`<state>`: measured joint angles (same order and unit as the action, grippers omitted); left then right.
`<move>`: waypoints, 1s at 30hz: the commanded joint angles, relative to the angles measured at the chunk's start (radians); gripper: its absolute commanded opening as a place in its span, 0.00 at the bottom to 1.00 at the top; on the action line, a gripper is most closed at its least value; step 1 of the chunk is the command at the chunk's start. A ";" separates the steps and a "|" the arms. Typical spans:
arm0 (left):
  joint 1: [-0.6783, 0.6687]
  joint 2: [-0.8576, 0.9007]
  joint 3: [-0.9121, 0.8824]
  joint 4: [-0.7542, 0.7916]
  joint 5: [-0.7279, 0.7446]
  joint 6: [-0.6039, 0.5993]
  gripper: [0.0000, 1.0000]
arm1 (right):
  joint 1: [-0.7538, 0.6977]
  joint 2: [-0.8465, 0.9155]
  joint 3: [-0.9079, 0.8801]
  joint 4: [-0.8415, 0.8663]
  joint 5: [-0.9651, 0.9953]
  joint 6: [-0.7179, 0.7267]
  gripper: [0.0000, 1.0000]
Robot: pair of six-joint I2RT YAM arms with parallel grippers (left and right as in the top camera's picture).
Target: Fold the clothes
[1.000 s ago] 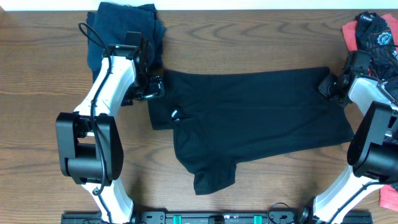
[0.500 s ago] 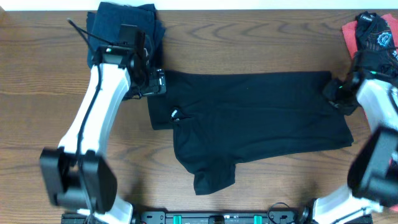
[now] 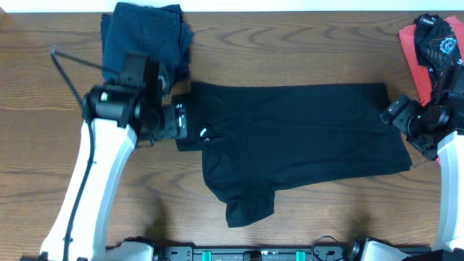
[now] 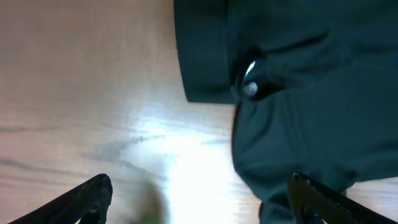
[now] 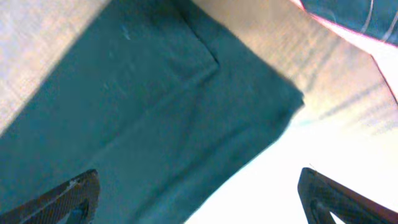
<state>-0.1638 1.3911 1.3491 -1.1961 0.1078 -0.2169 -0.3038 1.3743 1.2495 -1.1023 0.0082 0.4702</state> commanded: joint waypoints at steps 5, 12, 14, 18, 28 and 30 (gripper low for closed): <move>-0.043 -0.298 -0.240 0.067 -0.002 -0.024 0.91 | -0.005 0.000 -0.003 -0.028 0.017 -0.008 0.99; -0.256 -0.434 -0.417 0.126 0.140 -0.122 0.91 | -0.002 0.002 -0.003 -0.019 0.002 -0.006 0.99; -0.326 -0.422 -0.463 0.146 0.177 -0.156 0.92 | -0.003 0.002 -0.003 -0.016 -0.005 -0.007 0.99; -0.494 -0.364 -0.560 0.193 0.176 -0.269 0.91 | -0.003 0.002 -0.003 -0.016 -0.005 -0.008 0.99; -0.689 -0.121 -0.626 0.377 0.170 -0.364 0.77 | -0.003 0.002 -0.003 -0.009 -0.005 -0.008 0.99; -0.696 -0.068 -0.626 0.402 0.170 -0.365 0.76 | -0.003 0.002 -0.003 -0.009 -0.005 -0.008 0.99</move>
<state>-0.8490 1.2720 0.7261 -0.8032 0.2768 -0.5583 -0.3038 1.3746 1.2480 -1.1118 0.0067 0.4667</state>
